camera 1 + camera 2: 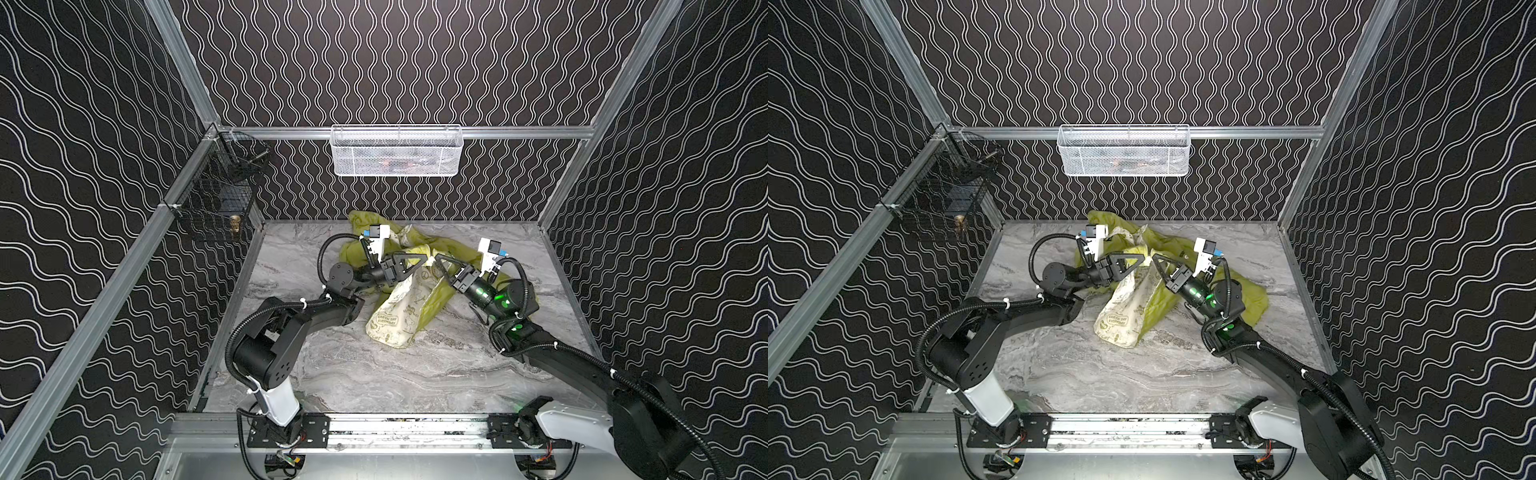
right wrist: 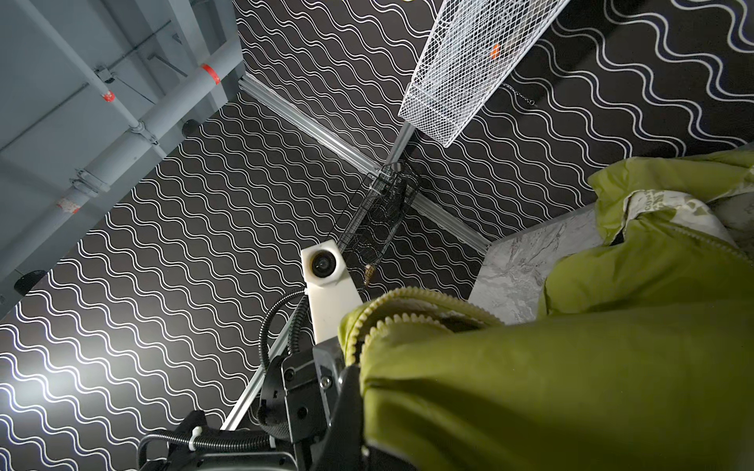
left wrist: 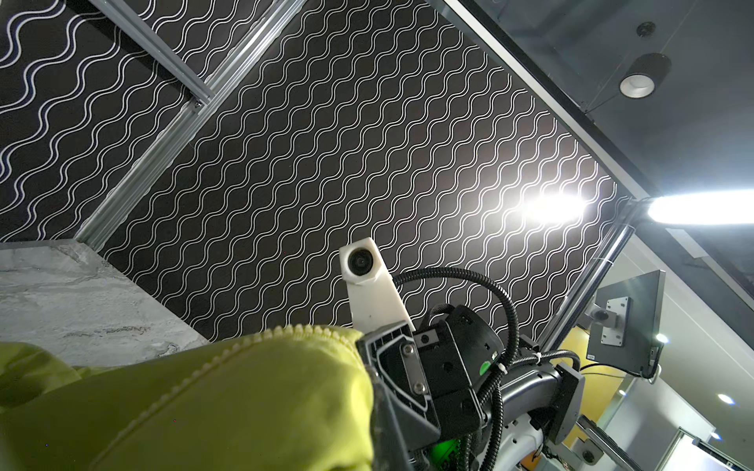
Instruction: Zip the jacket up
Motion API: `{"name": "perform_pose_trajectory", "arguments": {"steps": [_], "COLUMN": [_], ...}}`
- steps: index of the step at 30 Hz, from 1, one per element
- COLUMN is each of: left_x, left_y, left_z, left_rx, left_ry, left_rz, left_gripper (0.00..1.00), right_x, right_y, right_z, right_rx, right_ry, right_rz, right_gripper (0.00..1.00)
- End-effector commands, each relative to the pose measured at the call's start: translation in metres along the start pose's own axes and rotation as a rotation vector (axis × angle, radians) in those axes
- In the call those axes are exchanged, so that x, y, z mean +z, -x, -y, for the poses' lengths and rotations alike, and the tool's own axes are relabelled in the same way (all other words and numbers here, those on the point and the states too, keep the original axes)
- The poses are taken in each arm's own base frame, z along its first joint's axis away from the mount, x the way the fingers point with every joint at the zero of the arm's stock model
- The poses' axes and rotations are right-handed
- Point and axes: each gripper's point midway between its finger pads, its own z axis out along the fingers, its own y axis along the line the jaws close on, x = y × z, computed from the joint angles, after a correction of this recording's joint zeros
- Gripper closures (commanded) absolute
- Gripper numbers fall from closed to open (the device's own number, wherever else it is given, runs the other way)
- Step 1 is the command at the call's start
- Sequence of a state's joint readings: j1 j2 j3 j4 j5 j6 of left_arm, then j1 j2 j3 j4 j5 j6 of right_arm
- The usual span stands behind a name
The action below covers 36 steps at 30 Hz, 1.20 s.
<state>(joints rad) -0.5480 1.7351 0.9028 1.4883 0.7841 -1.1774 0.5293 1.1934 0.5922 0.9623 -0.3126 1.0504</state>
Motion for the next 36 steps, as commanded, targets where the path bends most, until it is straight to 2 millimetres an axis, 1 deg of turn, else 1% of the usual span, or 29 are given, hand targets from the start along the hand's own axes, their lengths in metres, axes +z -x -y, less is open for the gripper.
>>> {"name": "perform_pose_trajectory", "arguments": {"steps": [1,6,14,29,36], "left_x": [0.001,0.000,-0.005,-0.010,-0.011], "left_y": [0.008,0.008,0.011,0.017,0.016], "left_z": [0.011,0.010,0.001,-0.001,-0.004], "left_rx": [0.040,0.041,0.025,0.025,0.020], "left_ry": [-0.040,-0.036,-0.007,0.009,0.016], "left_rz": [0.024,0.028,0.051,0.072,0.074], "left_gripper": [1.00,1.00,1.00,1.00,1.00], "right_x": [-0.001,-0.001,-0.004,-0.007,-0.009], "right_y": [0.000,-0.003,-0.008,-0.015,-0.017], "right_z": [-0.008,-0.006,-0.001,0.004,0.006], "right_rx": [-0.018,-0.018,-0.018,-0.017,-0.011], "right_ry": [0.031,0.026,0.010,-0.006,-0.008], "right_rz": [-0.005,-0.014,-0.024,-0.036,-0.038], "right_gripper": [1.00,1.00,1.00,1.00,1.00]}}
